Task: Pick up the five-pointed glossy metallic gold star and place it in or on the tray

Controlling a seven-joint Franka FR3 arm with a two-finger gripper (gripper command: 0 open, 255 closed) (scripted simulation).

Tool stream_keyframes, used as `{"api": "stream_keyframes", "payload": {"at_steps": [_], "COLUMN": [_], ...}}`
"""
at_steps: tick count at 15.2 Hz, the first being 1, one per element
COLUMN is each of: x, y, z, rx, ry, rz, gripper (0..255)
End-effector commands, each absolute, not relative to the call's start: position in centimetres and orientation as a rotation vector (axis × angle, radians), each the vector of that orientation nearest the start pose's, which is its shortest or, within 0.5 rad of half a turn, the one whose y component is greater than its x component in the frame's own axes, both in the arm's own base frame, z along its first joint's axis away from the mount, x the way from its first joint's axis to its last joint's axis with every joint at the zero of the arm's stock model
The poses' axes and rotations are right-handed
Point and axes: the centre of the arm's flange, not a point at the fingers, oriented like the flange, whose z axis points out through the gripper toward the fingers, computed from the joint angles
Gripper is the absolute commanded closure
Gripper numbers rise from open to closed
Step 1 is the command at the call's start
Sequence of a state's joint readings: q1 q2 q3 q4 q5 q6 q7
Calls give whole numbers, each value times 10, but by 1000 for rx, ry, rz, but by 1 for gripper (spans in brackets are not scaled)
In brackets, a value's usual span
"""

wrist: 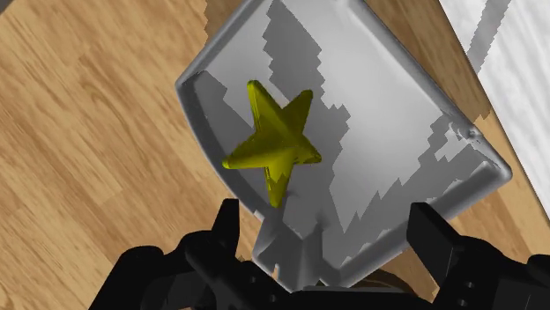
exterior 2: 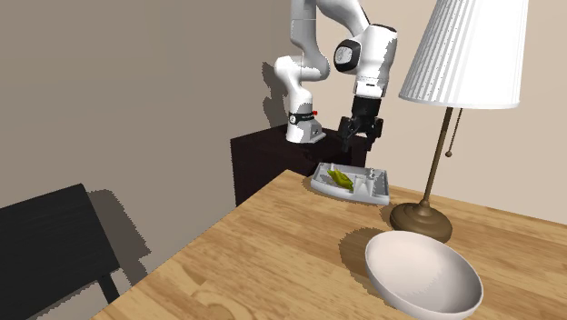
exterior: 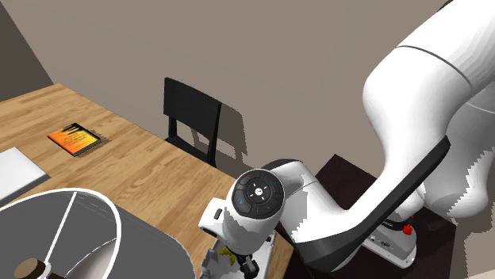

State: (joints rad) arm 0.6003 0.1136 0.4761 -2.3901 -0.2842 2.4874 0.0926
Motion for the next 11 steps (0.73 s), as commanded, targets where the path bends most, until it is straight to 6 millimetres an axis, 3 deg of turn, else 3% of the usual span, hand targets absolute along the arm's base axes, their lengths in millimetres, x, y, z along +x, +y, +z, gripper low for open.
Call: {"api": "stream_keyframes", "payload": {"at_steps": [1,4,11], "x": [233,229,229], "y": [442,443,443], "z": [289,326,326], "rx": [-2667,-2667,-2667], "ry": [-1838,-1838,-1838], "rz": [-111,-111,-111], "gripper": [0,0,0]}}
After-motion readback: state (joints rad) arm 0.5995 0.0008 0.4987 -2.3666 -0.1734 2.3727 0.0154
